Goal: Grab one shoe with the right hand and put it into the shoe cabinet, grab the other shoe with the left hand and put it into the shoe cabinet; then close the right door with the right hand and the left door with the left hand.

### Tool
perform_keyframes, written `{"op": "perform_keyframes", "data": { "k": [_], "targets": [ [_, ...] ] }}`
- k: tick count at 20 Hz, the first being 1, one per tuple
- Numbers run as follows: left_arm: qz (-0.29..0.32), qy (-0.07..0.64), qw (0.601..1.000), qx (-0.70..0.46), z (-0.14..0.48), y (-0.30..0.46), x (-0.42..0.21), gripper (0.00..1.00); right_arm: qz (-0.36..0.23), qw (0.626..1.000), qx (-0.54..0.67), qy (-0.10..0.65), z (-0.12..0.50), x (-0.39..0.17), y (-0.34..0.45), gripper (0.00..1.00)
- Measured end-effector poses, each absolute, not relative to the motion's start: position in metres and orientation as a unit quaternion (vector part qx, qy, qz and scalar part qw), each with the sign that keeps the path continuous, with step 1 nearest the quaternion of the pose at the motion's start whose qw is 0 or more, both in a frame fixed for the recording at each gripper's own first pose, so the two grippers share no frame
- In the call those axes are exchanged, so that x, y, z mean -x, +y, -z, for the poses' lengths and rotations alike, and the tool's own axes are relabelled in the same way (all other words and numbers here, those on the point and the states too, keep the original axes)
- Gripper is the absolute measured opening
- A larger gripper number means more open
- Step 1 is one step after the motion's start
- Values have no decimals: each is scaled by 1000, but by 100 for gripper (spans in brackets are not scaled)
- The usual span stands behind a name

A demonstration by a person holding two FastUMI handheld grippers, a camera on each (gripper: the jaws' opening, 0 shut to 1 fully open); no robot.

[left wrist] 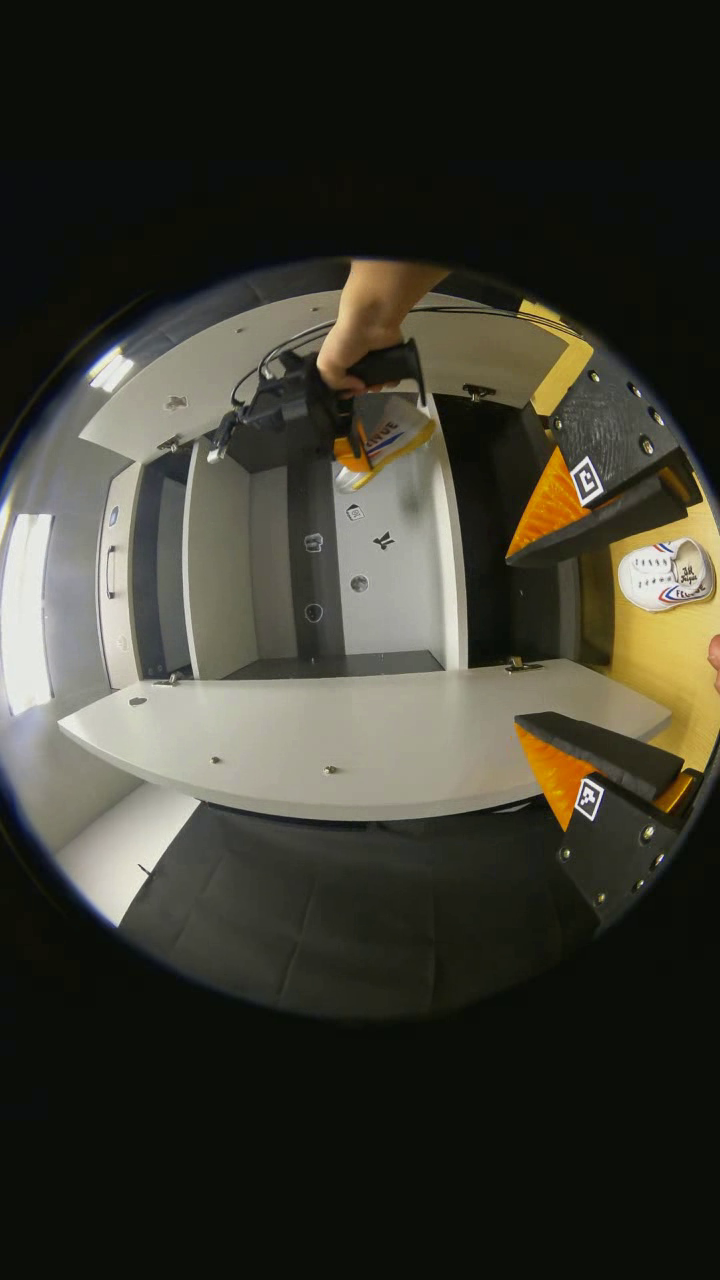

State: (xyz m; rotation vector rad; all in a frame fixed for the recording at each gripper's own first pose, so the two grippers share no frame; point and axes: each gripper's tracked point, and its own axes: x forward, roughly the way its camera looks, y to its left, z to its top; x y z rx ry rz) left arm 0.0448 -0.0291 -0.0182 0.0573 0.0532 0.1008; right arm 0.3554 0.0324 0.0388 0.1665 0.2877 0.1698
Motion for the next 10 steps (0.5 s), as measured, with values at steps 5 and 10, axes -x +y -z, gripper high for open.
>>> {"op": "perform_keyframes", "data": {
  "k": [5, 10],
  "targets": [
    [-68, 45, 996, -27, 29, -23, -42, 79, -72, 979, -78, 175, -12, -397, 36, 1],
    [-79, 61, 995, -20, 38, -18, -43, 80, -46, 979, -52, 191, 8, -412, 32, 8]
  ]
}}
